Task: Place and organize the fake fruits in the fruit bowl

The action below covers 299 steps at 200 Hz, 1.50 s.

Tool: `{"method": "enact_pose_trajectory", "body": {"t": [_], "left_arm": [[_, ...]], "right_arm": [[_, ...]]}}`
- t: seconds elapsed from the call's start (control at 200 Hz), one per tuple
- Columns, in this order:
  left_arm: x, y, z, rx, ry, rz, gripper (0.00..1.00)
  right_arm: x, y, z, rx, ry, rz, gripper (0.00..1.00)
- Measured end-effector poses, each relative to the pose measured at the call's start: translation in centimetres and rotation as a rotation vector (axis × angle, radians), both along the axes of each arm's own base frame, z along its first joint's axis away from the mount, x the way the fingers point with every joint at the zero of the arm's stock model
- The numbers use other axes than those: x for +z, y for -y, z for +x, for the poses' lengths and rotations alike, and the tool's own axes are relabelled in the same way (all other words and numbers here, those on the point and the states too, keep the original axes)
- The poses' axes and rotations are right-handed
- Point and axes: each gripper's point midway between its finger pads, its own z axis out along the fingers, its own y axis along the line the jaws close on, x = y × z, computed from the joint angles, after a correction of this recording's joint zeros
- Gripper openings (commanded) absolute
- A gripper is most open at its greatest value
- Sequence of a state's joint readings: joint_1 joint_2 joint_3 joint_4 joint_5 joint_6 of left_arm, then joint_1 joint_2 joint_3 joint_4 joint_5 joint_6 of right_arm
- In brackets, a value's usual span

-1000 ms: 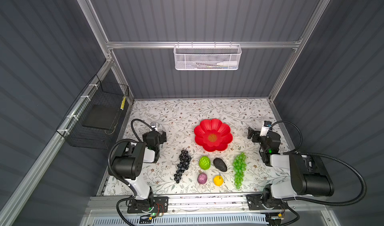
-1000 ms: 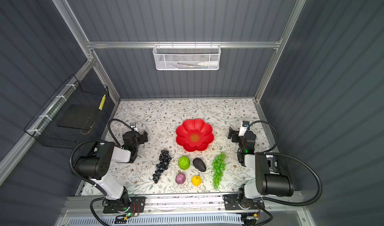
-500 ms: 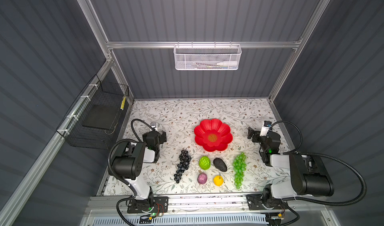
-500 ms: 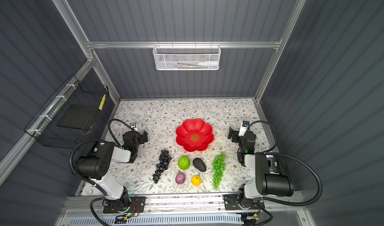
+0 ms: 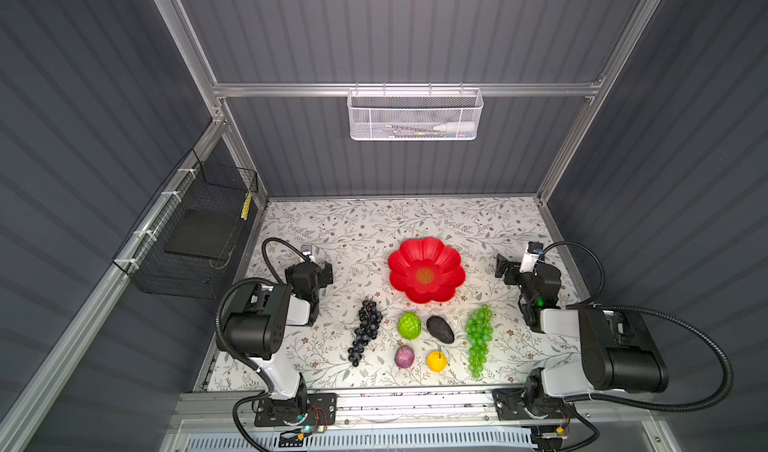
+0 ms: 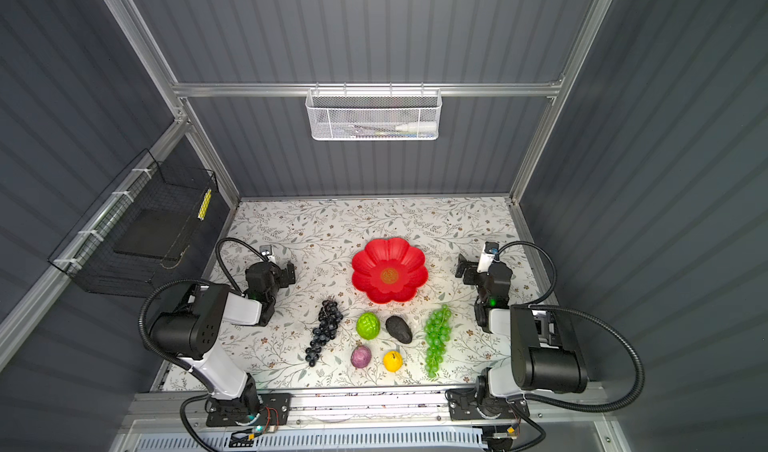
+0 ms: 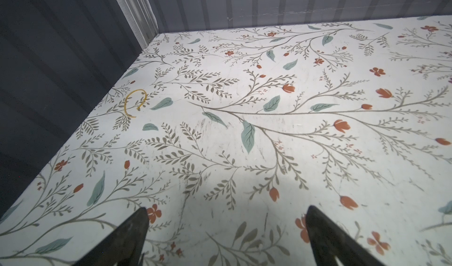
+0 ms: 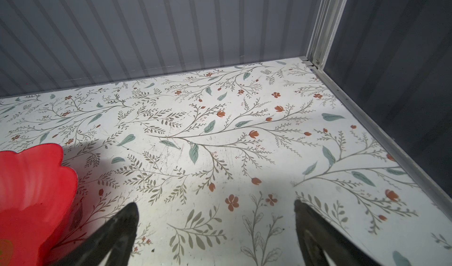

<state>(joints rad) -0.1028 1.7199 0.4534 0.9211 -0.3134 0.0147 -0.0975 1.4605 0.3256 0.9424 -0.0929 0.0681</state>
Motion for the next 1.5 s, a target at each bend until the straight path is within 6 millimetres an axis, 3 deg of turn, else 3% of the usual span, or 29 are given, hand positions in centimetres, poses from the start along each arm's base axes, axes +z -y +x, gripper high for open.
{"method": "enact_pose_trajectory", "body": {"t": [0.105, 0.2, 0.38, 0.46, 0.575, 0.695, 0.86, 1.056, 1.216, 1.296, 1.496], "left_arm": [[0.0, -0.2, -0.1, 0.015, -0.006, 0.0, 1.0], [0.5, -0.5, 0.2, 0.034, -0.032, 0.008, 1.0], [5.4, -0.7, 2.5, 0.073, -0.016, -0.011, 1.0], [7.8, -0.1, 3.5, 0.075, -0.031, -0.028, 1.0], [11.3, 1.8, 4.5, 0.063, -0.063, -0.055, 1.0], [13.4, 5.6, 3.9, 0.01, -0.133, -0.087, 1.0], [13.7, 11.5, 1.2, -0.119, -0.293, -0.157, 1.0], [10.9, 17.1, -3.4, -0.232, -0.526, -0.195, 0.99], [9.2, 22.3, -6.7, -0.332, -0.658, -0.18, 0.97], [8.7, 23.8, -8.4, -0.363, -0.69, -0.175, 0.97], [8.4, 23.7, -9.4, -0.329, -0.704, -0.207, 0.98]], "right_arm": [[0.6, 0.7, -0.2, -0.044, 0.009, 0.003, 0.99], [2.9, 1.1, -0.8, -0.072, 0.044, 0.001, 0.99], [9.1, 2.3, -0.8, -0.162, 0.072, 0.068, 0.92], [11.9, 1.9, -1.1, -0.174, 0.074, 0.104, 0.89], [14.6, -1.6, -1.7, -0.101, 0.027, 0.144, 0.86], [15.2, -7.5, -2.9, 0.055, -0.102, 0.149, 0.81], [12.8, -14.7, -7.2, 0.265, -0.331, 0.151, 0.77], [7.2, -20.3, -14.7, 0.449, -0.635, 0.059, 0.77], [2.6, -22.6, -17.7, 0.512, -0.812, -0.028, 0.81], [0.6, -23.3, -18.6, 0.536, -0.872, -0.065, 0.82], [-3.4, -24.1, -19.2, 0.56, -0.968, -0.099, 0.82]]}}
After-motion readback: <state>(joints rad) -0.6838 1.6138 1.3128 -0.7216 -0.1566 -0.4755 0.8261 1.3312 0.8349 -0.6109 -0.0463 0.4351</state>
